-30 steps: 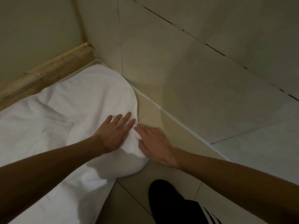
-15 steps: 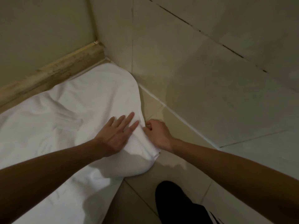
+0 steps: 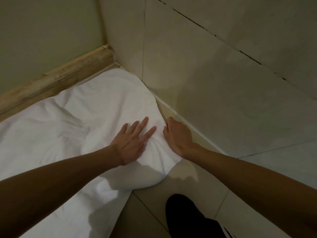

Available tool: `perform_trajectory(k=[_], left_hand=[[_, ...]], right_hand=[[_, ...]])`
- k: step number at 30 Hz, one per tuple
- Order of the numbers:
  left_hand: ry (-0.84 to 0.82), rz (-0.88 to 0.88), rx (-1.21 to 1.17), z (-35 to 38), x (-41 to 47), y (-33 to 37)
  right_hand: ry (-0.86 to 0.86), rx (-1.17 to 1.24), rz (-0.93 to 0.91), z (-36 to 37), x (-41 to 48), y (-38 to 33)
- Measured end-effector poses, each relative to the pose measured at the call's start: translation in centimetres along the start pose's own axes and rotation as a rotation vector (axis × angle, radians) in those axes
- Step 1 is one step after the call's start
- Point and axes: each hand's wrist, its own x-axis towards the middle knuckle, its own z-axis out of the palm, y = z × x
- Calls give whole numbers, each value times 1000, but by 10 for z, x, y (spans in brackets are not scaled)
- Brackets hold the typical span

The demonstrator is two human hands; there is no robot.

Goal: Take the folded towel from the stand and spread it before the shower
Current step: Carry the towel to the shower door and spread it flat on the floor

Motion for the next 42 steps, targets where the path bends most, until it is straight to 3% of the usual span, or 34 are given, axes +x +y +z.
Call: perform_trajectory(k=[6,12,15,18,29,42], left_hand=[[-108,91,41,-4,11,27],[-223,94,31,2,16,47],[-193,55,22,12,17,54],[-127,12,5,23,16,59],[69,-27,-75,36,24,71],[40,-97,-111,26,36,89]], right_hand=[[78,-312,-94,-15,9,26],[77,-343,-108,-7,-1,35],[7,-175,-230,13,-27,29],[-130,-52,-226,36,-40,29],[-173,-166,-234,49,-33,65],[-186,-293,-296,30,-23,78]])
